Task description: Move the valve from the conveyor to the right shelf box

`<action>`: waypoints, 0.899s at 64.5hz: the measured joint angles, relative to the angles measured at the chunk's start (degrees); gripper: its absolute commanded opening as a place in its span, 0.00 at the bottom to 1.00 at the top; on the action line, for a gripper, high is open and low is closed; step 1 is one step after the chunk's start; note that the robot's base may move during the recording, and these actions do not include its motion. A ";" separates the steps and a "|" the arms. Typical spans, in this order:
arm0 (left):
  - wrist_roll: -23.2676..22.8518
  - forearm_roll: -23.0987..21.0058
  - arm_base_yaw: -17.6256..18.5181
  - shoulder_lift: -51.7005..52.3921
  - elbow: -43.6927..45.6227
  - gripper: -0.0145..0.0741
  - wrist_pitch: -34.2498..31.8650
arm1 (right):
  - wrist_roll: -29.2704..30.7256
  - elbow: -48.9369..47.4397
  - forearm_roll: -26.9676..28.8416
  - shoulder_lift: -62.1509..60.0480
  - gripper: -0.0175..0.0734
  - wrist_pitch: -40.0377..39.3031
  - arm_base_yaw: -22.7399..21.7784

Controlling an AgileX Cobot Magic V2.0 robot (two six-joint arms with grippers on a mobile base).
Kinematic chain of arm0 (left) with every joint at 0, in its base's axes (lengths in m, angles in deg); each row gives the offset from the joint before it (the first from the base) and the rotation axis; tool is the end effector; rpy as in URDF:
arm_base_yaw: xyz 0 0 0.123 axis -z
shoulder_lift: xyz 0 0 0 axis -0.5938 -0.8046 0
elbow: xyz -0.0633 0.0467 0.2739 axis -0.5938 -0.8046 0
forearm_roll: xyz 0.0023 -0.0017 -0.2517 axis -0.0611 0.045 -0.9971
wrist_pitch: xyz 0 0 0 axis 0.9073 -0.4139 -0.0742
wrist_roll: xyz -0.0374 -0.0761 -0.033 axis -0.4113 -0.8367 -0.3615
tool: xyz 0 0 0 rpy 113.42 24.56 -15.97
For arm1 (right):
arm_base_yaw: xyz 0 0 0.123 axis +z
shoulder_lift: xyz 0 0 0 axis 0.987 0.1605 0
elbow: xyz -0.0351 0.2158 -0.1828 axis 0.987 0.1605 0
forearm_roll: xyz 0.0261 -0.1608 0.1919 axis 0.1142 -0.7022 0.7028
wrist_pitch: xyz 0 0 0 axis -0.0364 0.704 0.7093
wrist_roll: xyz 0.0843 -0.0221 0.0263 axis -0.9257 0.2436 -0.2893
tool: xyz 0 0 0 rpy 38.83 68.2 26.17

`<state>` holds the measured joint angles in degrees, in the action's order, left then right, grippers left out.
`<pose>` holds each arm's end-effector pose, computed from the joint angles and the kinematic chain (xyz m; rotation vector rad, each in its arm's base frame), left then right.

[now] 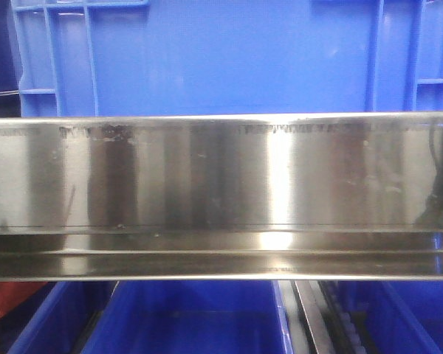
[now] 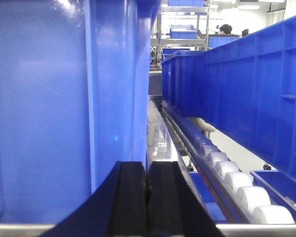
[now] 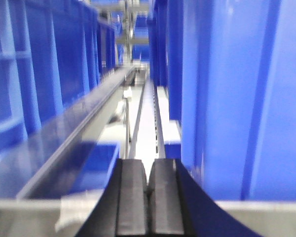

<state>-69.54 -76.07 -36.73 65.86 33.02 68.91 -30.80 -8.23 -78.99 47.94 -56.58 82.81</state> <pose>0.0567 0.0003 0.2131 0.0043 1.4791 0.0125 0.0567 0.0029 0.2067 0.0143 1.5671 0.0853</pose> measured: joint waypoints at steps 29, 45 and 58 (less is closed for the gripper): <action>0.00 0.00 0.00 0.00 0.00 0.04 0.00 | 0.00 0.07 0.00 -0.10 0.02 -1.43 0.00; 0.00 0.00 0.00 0.00 0.00 0.04 0.00 | -0.10 0.07 0.00 -0.10 0.02 -1.43 0.00; 0.00 0.00 0.00 0.00 0.00 0.04 0.00 | -0.10 0.07 0.00 -0.10 0.02 -1.43 0.00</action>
<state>-69.54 -76.07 -36.73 65.86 33.02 68.91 -30.90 -8.16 -78.99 47.84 -58.01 82.81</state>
